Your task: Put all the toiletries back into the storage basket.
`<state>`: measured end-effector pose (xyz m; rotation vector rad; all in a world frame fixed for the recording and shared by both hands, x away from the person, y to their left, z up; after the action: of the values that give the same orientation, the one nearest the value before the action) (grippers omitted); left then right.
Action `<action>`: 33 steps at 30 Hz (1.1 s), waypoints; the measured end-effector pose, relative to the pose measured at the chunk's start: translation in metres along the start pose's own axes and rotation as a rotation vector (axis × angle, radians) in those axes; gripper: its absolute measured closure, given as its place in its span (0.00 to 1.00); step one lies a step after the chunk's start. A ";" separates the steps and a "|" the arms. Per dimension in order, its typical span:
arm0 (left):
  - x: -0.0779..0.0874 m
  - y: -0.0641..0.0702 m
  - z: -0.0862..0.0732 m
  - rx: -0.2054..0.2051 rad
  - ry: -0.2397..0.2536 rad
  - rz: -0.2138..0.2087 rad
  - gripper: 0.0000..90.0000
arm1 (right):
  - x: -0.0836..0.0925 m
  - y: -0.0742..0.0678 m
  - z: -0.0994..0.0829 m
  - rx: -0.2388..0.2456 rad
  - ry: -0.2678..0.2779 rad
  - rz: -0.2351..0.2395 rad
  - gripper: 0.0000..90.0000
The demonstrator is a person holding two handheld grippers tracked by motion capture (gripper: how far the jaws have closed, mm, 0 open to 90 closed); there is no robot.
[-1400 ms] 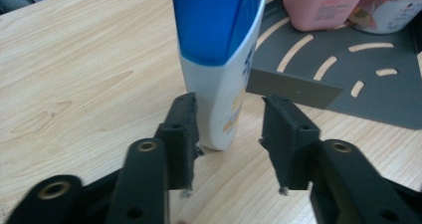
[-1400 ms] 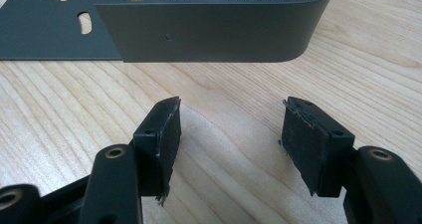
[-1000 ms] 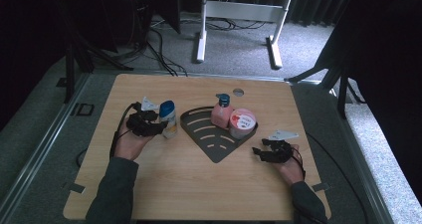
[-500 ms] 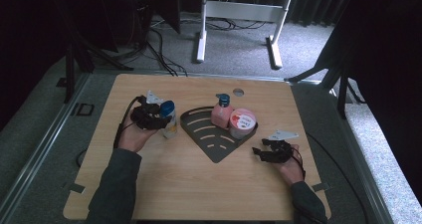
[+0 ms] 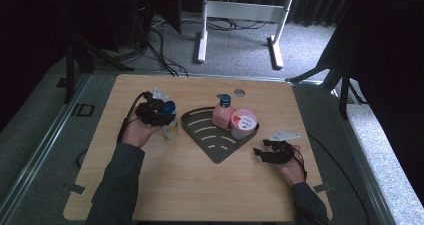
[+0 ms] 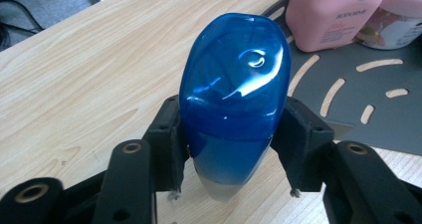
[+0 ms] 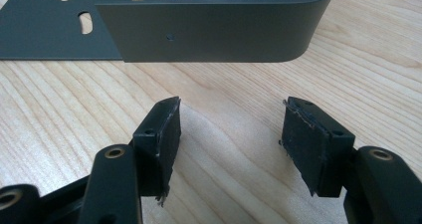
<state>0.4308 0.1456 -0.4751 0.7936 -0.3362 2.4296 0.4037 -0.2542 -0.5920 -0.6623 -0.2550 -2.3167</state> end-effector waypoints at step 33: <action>-0.019 -0.001 0.009 -0.041 -0.147 -0.033 0.58 | 0.000 0.000 0.000 0.000 0.001 0.002 0.45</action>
<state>0.4486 0.1348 -0.4789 0.9548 -0.4249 2.3314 0.4037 -0.2542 -0.5920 -0.6617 -0.2537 -2.3145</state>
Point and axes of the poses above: each handheld gripper's, and its own axes: x roughly backward along the jaws, z roughly out of its top, y roughly to its right, the point moved 5 cm from there along -x, roughly forward along the jaws, and after that the axes turned 10 degrees about y, right-handed, at the moved point
